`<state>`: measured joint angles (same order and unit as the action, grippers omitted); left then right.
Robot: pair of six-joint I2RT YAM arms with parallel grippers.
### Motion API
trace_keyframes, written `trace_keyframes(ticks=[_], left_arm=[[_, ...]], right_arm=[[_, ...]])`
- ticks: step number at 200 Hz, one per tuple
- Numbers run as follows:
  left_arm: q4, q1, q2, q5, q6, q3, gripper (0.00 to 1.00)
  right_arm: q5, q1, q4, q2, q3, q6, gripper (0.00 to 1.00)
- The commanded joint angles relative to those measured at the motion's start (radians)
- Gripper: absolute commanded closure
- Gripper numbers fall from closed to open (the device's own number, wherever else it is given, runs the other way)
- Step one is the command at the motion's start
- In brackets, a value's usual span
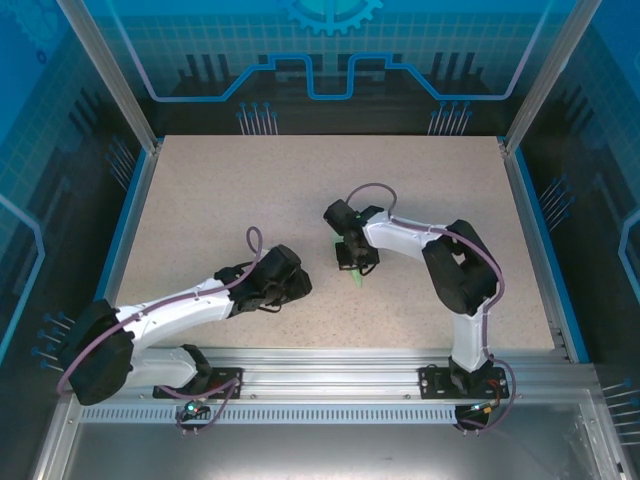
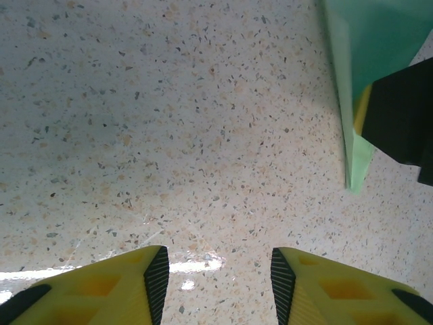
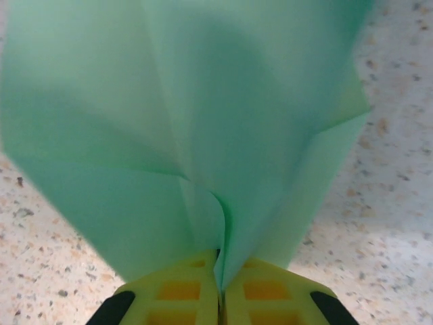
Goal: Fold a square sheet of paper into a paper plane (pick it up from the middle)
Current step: Move a paper plane to the center of the table.
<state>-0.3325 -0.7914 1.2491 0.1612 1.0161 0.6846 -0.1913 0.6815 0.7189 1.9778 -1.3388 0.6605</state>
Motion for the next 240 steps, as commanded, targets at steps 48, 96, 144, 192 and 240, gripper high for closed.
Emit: trace_keyframes(ticks=[48, 96, 144, 192, 240], left_arm=[[-0.032, 0.001, 0.017, 0.009, 0.004, 0.015, 0.54], [-0.037, 0.001, 0.015, 0.009, 0.009, 0.025, 0.54], [0.014, 0.001, -0.036, 0.007, 0.047, -0.046, 0.53], [0.010, 0.001, -0.068, 0.014, 0.027, -0.068, 0.52], [0.023, 0.001, -0.090, 0.017, 0.021, -0.085, 0.50]], right_arm=[[-0.005, 0.029, 0.037, 0.050, -0.006, -0.006, 0.92], [-0.031, 0.023, 0.085, -0.047, -0.045, -0.032, 0.89], [-0.035, 0.020, 0.075, -0.016, -0.037, -0.009, 0.87], [-0.021, 0.029, 0.063, 0.004, -0.035, 0.014, 0.85], [-0.037, 0.029, 0.077, -0.014, -0.037, 0.013, 0.77]])
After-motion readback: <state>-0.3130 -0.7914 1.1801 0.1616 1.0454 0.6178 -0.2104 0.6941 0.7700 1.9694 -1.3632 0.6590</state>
